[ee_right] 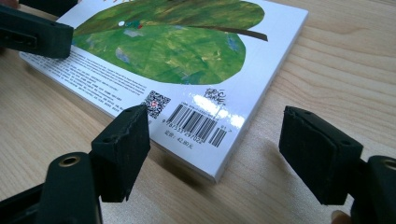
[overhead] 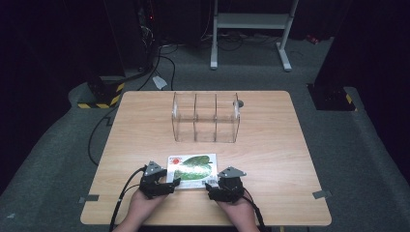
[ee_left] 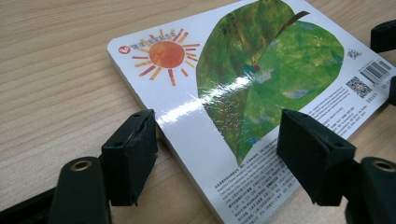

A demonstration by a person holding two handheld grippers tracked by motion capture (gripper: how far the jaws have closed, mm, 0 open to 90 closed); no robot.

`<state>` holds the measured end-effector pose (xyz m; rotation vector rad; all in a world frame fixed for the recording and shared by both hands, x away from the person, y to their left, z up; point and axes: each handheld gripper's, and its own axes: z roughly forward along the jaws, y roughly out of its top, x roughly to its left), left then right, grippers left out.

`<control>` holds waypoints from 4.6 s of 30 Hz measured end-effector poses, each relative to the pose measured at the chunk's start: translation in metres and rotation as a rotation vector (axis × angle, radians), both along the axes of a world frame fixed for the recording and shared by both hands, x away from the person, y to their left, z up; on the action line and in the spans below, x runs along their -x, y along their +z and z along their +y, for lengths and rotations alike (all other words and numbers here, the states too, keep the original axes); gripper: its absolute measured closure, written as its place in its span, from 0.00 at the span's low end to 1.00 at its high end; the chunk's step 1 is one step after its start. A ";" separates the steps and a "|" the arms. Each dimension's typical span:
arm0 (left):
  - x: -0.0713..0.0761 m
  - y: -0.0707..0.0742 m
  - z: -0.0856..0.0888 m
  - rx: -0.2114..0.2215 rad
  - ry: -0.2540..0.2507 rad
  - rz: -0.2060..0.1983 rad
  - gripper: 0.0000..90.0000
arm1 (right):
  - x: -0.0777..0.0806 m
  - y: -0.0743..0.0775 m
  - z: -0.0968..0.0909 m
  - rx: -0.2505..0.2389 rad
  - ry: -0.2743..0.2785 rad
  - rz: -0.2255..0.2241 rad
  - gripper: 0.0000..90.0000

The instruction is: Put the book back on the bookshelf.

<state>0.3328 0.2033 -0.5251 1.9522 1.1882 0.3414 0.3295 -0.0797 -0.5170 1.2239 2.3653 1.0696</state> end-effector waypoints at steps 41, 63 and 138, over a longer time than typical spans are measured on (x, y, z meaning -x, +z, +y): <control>0.009 0.006 -0.017 0.014 0.025 -0.079 0.42 | 0.008 -0.007 -0.003 0.077 0.075 -0.019 0.17; 0.020 0.025 -0.015 0.049 0.004 -0.170 0.45 | 0.009 -0.007 -0.002 0.084 0.059 -0.026 0.20; 0.015 0.027 -0.012 0.018 -0.219 -0.317 0.74 | 0.000 0.007 -0.020 -0.082 -0.028 -0.049 0.31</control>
